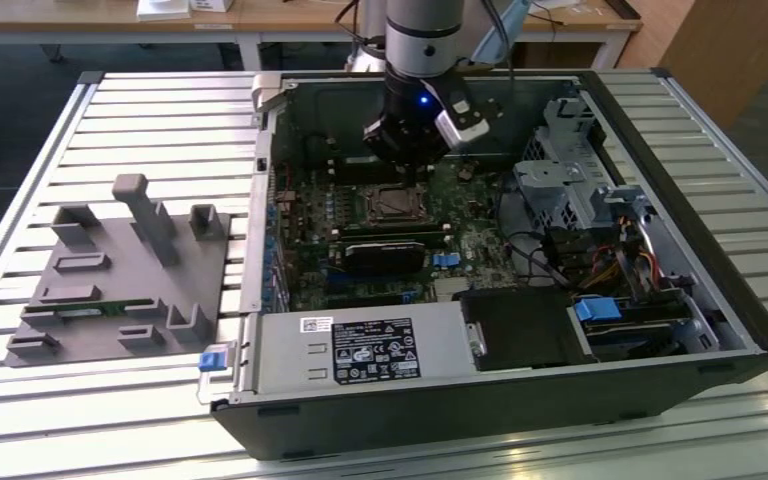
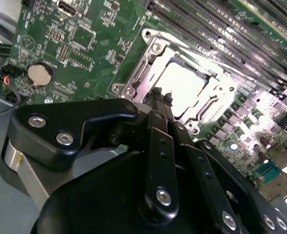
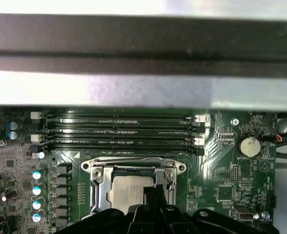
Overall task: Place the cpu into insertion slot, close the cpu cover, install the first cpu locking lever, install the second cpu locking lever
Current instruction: 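Install the second cpu locking lever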
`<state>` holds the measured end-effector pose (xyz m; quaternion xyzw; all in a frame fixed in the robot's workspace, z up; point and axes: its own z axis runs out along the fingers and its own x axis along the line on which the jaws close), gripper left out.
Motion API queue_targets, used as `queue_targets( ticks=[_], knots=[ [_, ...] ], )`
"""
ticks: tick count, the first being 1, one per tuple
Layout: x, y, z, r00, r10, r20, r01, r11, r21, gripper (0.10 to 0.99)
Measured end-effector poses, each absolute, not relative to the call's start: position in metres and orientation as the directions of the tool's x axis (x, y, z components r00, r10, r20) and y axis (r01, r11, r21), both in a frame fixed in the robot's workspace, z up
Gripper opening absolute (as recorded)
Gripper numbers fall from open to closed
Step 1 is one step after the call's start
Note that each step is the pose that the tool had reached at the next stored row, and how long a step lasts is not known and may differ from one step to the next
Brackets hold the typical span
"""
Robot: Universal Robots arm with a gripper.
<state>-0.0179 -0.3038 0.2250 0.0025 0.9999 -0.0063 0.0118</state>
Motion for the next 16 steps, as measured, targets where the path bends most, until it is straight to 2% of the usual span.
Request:
queue_targets(
  ticks=[13,16],
  knots=[
    [-0.018,-0.331,0.225,-1.0,0.005,-0.024,0.005,1.0,-0.012,0.106],
    [-0.018,-0.332,0.23,-1.0,0.005,-0.024,0.005,1.0,-0.002,0.106]
  ],
)
